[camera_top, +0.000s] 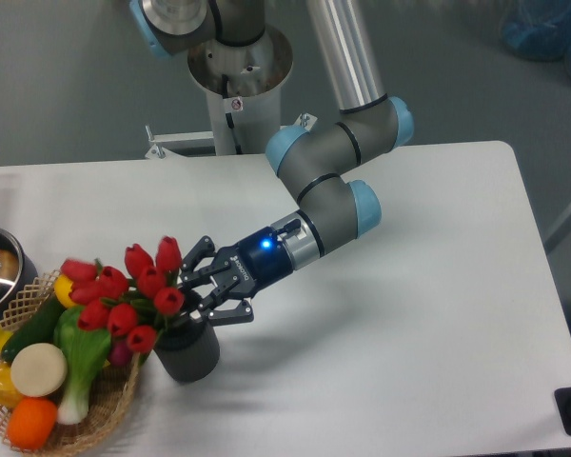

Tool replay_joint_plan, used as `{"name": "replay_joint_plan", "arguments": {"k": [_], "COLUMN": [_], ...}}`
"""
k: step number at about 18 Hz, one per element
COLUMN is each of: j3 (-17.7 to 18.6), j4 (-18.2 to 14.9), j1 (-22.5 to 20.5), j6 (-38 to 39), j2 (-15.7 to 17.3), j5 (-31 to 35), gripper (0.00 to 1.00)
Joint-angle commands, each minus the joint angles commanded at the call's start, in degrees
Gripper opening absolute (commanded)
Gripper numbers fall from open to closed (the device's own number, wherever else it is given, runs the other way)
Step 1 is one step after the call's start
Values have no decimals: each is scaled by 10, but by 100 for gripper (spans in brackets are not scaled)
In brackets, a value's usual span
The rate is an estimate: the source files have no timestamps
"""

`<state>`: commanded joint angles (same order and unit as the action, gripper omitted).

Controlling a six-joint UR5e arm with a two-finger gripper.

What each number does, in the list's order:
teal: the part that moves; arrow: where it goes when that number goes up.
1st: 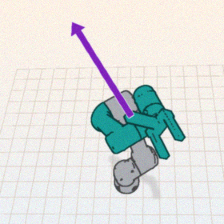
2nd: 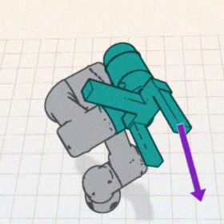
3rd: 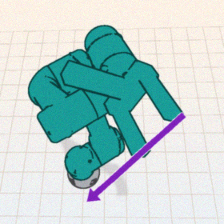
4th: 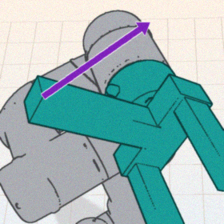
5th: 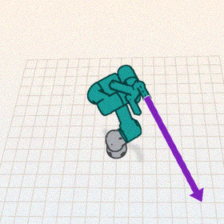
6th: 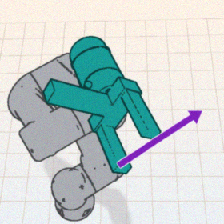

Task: Insert the flowers into the vase
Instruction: 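Open the gripper to release the tulips in the vase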

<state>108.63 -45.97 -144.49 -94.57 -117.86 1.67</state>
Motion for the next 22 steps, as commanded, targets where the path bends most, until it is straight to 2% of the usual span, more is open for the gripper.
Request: {"name": "replay_joint_plan", "arguments": {"k": [3,5,7,9,16,20,22], "j3": [0,-1,0,0,11,14,14], "j4": [0,0,0,-1,0,1,1], "j1": [0,-1,-3,-4,-13,-20,-28], "j6": [0,-1,-1,-12,-33,-34,-35], "j2": [0,0,0,0,1,4,6], "j5": [0,1,1,2,2,2,1], "gripper": [52,60,61,72,77,99,100]}}
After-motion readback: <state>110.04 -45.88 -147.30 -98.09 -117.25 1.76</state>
